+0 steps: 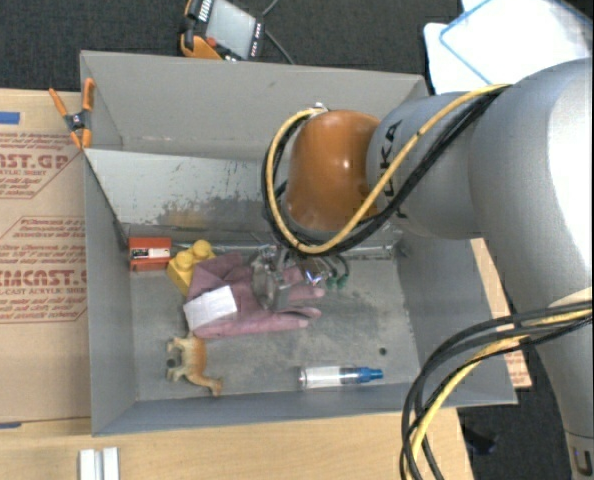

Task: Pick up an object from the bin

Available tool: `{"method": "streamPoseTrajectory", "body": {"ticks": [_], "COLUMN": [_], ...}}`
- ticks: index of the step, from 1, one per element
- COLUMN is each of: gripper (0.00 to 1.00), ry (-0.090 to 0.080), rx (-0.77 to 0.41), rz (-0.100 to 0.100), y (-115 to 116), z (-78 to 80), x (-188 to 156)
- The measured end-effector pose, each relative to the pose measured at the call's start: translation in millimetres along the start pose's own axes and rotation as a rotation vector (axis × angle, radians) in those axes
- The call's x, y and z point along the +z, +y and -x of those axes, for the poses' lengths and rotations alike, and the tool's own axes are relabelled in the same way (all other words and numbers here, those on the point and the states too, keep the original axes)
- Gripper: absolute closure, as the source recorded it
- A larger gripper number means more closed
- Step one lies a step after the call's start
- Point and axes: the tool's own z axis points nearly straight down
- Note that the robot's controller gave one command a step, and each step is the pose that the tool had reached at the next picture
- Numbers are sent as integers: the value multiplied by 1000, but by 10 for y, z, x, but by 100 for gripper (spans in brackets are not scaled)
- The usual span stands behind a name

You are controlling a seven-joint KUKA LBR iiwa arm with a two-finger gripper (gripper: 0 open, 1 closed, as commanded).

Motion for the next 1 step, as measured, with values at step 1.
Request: {"method": "streamPoseTrajectory", "body": {"ticks": [1], "gripper": [100], "ry": [-2], "rx": [42], "rz": [-2], "y": [144], "z": [-27], "x": [10]}}
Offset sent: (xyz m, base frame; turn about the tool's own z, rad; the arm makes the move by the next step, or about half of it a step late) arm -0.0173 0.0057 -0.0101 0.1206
